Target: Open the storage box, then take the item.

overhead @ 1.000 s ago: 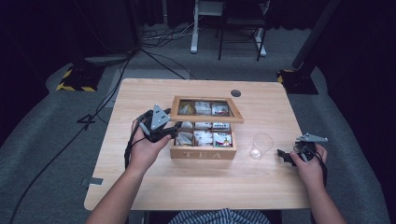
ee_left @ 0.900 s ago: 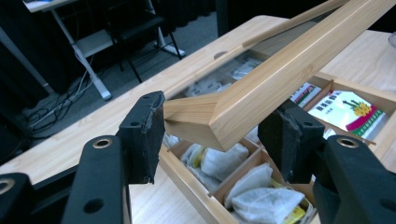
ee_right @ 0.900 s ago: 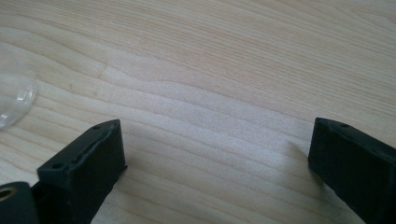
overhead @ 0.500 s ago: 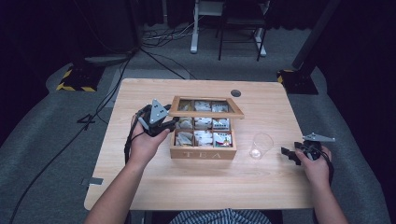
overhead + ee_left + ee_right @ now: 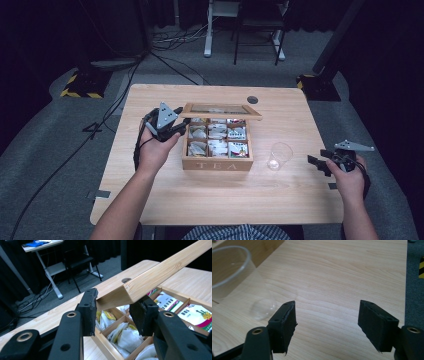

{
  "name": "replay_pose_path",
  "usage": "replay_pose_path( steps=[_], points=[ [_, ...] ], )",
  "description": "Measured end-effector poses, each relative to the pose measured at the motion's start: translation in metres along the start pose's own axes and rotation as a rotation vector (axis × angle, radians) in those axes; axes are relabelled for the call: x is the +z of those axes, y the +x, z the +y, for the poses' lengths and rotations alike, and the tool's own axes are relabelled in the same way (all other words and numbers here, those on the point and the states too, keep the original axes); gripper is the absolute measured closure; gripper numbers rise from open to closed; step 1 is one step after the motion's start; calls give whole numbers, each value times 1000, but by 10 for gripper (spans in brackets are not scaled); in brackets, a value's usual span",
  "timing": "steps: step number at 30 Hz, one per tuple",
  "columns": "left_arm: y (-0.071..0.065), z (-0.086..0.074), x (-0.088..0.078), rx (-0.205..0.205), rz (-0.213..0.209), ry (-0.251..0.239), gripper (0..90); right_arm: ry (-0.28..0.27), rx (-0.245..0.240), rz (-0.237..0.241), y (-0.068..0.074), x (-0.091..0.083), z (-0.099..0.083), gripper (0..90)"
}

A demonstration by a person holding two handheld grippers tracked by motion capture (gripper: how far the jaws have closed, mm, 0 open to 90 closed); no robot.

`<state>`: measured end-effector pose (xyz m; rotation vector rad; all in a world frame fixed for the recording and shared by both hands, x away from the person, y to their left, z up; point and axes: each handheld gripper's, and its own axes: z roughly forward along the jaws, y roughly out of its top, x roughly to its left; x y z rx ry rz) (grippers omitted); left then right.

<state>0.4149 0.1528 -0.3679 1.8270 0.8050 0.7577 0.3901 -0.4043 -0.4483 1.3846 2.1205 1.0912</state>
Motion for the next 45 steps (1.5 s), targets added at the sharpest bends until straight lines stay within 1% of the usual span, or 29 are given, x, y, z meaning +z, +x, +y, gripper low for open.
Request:
replay_pose_path(
  steps=[3,6,9,11,15,18,20,22,26,28,30,31,33,35,37,40,43,45],
  points=[
    [1,0,0,0,-1,1,577,-8,-5,7,7,-8,6,319],
    [1,0,0,-1,-5,6,576,-26,-24,4,13,-17,14,319],
    [1,0,0,-4,-6,5,575,-49,-36,12,21,-26,22,318],
    [1,0,1,-9,-8,6,574,-63,-55,18,27,-33,28,318],
    [1,3,1,5,-6,28,573,-85,-69,31,41,-45,41,318],
    [-1,5,2,23,6,44,574,-107,-72,55,50,-50,49,318],
    [0,6,3,25,7,50,572,-116,-87,76,59,-51,55,317],
    [1,7,3,21,6,51,571,-119,-94,101,67,-50,59,314],
    [2,9,4,-7,1,50,569,-132,-107,139,81,-46,69,307],
    [4,11,5,-26,-3,46,568,-133,-120,159,89,-43,75,307],
    [5,13,5,-35,-5,51,567,-127,-134,177,95,-40,79,306],
    [5,13,5,-35,-5,51,568,-123,-147,192,99,-37,82,306],
    [6,14,6,-39,-1,51,568,-117,-157,212,105,-33,86,306],
    [6,15,5,-38,-4,59,568,-112,-174,243,114,-27,92,302],
    [5,15,5,-33,-2,64,568,-113,-189,263,122,-22,97,296],
    [5,16,5,-23,1,69,569,-117,-190,289,133,-14,104,290],
    [5,16,5,-21,2,70,570,-110,-207,319,146,-5,111,283],
    [5,16,5,-24,1,70,571,-107,-214,328,153,0,114,280]
  ],
)
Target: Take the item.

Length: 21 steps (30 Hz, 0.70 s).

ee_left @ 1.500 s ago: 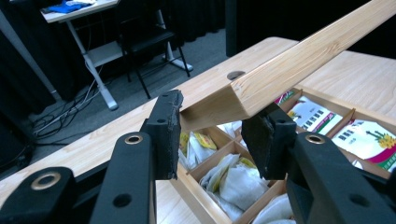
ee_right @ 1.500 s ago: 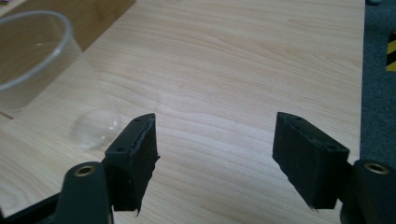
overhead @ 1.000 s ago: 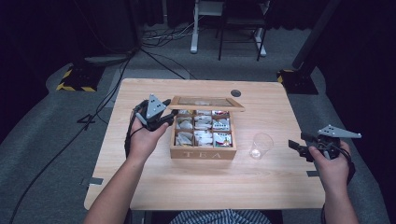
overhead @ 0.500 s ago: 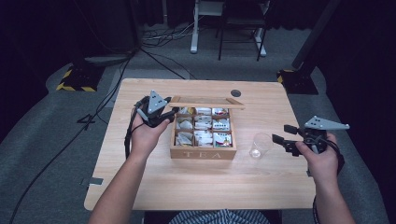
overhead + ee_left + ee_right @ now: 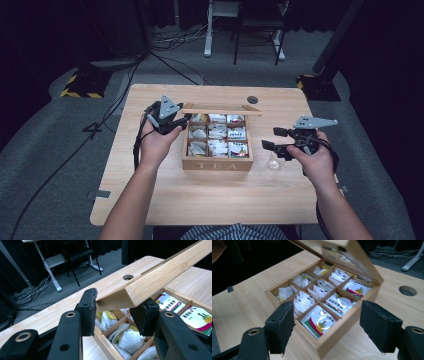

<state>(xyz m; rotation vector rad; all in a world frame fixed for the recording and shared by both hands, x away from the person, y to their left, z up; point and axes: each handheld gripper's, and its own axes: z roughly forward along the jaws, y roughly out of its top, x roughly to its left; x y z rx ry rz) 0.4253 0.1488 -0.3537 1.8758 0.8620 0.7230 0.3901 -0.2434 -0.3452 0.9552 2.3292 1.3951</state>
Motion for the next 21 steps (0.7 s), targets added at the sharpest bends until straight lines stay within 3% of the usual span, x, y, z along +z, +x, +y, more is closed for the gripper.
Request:
replay_pose_path(
  steps=[6,9,15,21],
  points=[
    [1,0,0,4,-3,-1,571,-17,-8,13,18,28,10,264],
    [1,0,0,8,-2,-1,570,-26,14,2,27,42,13,327],
    [1,0,0,-1,-4,-2,570,-2,-36,35,41,65,16,416],
    [1,0,0,5,-2,-1,570,6,-75,33,53,85,17,500]
  ],
)
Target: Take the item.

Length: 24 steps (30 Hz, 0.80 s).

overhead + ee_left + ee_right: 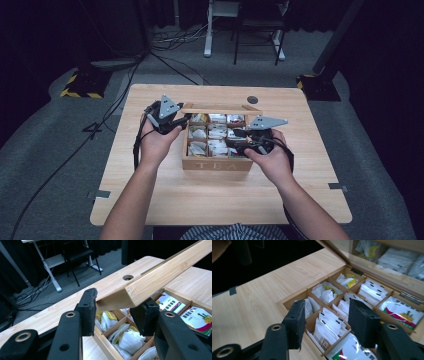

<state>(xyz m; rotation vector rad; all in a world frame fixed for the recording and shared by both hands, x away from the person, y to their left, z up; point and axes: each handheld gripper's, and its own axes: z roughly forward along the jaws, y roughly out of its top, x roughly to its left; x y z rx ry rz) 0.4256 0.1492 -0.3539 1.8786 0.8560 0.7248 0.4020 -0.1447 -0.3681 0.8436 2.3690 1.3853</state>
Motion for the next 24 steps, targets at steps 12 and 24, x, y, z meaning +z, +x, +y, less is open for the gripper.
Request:
replay_pose_path(
  steps=[12,24],
  points=[
    [-2,-3,-1,-1,-3,9,566,63,-18,48,17,52,-5,581],
    [-3,-4,-1,0,-2,11,566,91,-49,76,31,87,-5,580]
  ],
)
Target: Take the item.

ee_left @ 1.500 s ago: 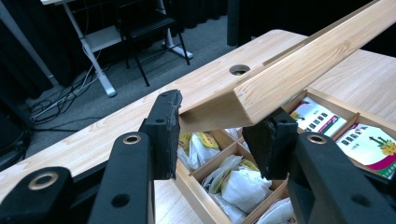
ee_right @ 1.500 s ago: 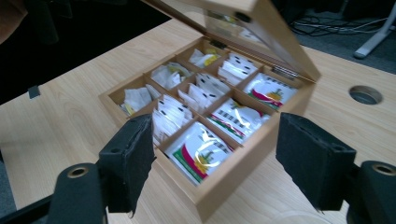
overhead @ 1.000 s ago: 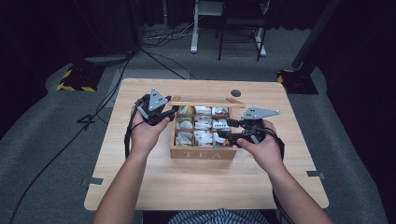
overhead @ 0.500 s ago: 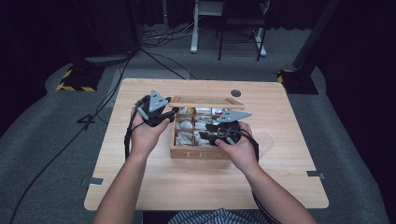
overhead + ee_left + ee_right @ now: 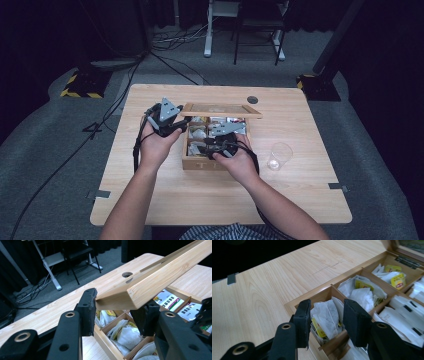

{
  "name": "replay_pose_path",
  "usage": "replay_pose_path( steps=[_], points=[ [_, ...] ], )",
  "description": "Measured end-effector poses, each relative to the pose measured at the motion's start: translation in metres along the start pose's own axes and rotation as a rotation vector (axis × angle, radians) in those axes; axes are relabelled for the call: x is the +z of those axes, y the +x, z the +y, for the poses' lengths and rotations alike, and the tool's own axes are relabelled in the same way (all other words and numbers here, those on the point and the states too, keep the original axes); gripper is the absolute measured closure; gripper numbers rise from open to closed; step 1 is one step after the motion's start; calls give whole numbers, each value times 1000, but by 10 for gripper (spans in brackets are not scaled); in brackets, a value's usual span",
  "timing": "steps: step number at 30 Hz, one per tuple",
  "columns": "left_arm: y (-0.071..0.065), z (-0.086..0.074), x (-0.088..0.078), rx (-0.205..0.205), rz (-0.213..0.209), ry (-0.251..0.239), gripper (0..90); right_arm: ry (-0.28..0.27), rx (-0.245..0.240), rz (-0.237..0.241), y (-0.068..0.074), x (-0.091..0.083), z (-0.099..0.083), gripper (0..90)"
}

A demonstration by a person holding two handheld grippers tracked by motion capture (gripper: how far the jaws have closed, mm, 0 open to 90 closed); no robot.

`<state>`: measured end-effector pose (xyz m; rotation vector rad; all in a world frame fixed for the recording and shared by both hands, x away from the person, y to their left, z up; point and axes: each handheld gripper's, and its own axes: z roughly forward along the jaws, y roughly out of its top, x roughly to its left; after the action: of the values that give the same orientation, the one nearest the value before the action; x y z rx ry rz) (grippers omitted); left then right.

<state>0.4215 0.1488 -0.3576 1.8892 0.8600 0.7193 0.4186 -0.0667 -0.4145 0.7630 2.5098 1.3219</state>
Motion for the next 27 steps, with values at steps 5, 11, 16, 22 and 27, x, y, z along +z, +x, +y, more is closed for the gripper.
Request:
replay_pose_path(
  steps=[5,11,16,22,27],
  points=[
    [1,0,1,1,1,-3,564,20,-7,2,3,15,1,557],
    [0,0,1,-4,3,-5,562,44,-7,8,3,31,-1,546],
    [0,1,2,-3,4,-5,562,53,16,13,1,39,-2,549],
    [0,0,1,-1,4,1,561,57,12,17,0,46,-3,555],
    [-1,0,2,-2,6,0,561,70,6,22,-1,51,-4,653]
  ],
)
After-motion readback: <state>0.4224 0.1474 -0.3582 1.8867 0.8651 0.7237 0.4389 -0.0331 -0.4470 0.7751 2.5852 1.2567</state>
